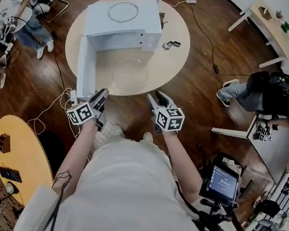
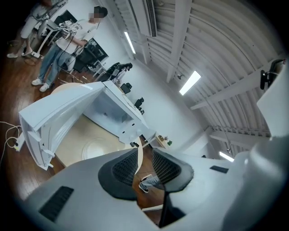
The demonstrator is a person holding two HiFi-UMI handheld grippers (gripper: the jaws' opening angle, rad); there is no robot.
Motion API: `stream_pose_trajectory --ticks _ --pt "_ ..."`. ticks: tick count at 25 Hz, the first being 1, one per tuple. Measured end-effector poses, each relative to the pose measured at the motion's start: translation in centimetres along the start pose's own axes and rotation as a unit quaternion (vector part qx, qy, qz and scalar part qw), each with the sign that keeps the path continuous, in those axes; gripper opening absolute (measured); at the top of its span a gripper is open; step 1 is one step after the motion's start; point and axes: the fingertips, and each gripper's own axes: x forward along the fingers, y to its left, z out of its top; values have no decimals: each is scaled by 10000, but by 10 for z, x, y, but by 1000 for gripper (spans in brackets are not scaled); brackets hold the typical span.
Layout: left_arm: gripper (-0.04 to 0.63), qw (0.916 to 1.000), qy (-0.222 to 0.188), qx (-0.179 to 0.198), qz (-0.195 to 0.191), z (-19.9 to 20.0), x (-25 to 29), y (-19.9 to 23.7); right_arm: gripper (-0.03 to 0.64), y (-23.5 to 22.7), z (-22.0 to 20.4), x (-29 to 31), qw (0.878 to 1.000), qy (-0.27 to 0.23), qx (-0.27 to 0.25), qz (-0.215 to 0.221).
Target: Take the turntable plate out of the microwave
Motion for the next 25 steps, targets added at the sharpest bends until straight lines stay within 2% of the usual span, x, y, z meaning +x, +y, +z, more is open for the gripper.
stream_pose_trajectory --ticks 6,14,18,25 --pt "104 9997 78 200 -66 -27 8 -29 167 -24 -1 -51 9992 -257 259 -168" --pt "103 9995 55 274 -165 -58 26 -67 167 -64 -24 -106 9987 -207 388 -270" --pt "101 9990 -34 435 -96 -73 31 -82 167 -87 -18 -130 9988 -348 185 -301" --pt "86 9973 -441 593 -8 -92 30 -115 167 -120 0 -169 9965 -703 -390 -212"
